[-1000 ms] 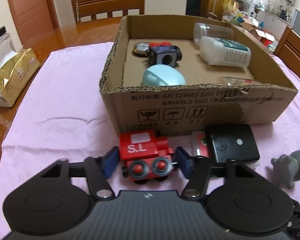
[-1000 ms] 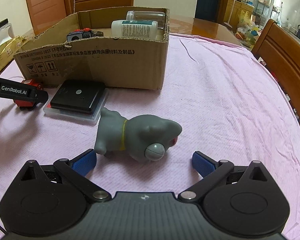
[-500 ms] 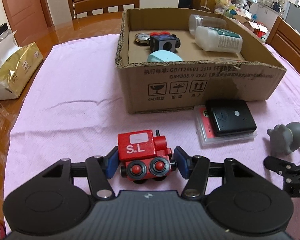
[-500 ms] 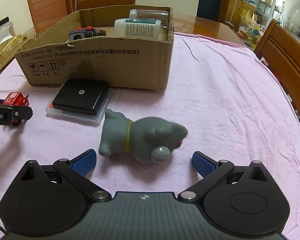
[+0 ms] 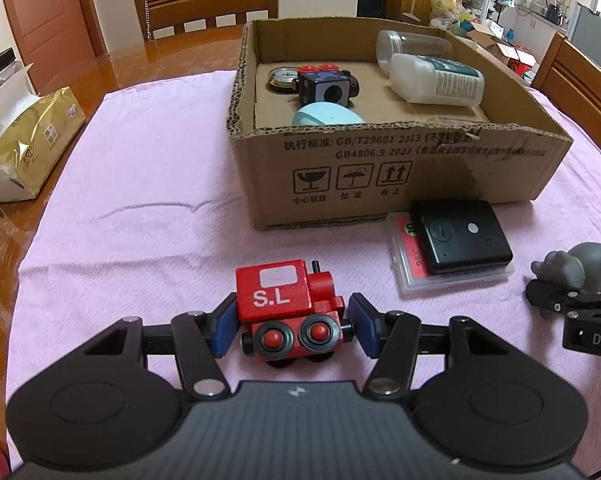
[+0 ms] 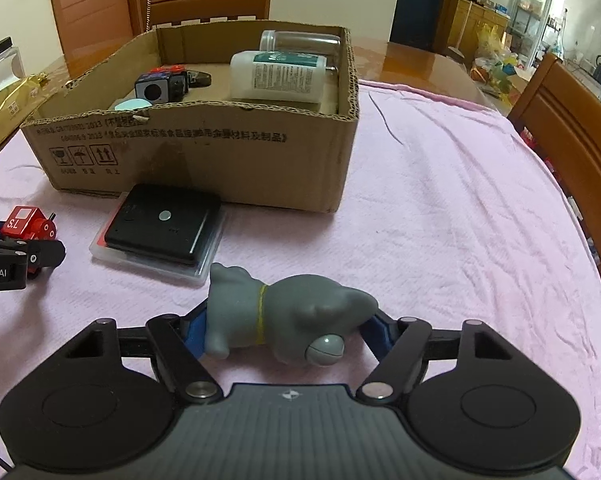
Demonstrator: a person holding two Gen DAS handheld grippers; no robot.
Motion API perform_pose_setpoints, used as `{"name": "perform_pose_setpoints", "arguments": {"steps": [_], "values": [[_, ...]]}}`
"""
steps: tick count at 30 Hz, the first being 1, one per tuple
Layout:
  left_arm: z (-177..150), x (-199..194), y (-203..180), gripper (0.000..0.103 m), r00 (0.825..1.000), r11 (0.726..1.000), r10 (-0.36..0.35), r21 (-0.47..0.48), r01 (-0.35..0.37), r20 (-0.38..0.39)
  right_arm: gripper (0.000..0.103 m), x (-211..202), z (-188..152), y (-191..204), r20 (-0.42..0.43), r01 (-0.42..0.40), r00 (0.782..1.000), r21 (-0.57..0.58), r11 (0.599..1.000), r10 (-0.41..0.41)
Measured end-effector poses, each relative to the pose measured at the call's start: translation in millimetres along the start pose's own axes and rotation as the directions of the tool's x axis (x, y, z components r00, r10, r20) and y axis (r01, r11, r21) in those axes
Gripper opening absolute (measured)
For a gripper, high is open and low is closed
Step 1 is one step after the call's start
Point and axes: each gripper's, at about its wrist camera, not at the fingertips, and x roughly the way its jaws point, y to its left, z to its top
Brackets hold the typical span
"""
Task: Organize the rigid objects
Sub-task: 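Close the left tool on the red train while the right tool grasps the grey cat figure, then carry the red train and grey cat with both tools over the box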
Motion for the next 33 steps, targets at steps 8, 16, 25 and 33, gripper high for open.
{"name": "perform_pose_setpoints", "arguments": {"steps": [8, 16, 25, 33], "values": [[2.2, -3.3, -2.6, 0.057, 1.0, 0.999, -0.02, 0.042, 0.021, -0.024, 0.077, -6.9, 2.9, -1.7, -0.01, -0.018, 1.0, -0.022, 1.0, 0.018], [14.2, -33.2, -3.0, 0.057, 0.995, 0.982, -0.09, 0.164, 0.097, -0.05, 0.077, -25.4, 18.6, -3.7, -0.038, -0.083, 0.996, -0.13, 0.988, 0.079], [39.2, -68.7, 3.6, 0.057, 0.989, 0.959, -0.139, 0.243, 0.147, -0.05, 0.077, -59.3, 51.3, -5.5, -0.015, -0.172, 0.985, -0.245, 0.954, 0.173], [62.3, -82.9, 14.2, 0.057, 0.992, 0.96, -0.127, 0.251, 0.124, -0.005, 0.077, -70.0, 101.3, 13.2, 0.034, -0.243, 0.962, -0.347, 0.906, 0.271]]}}
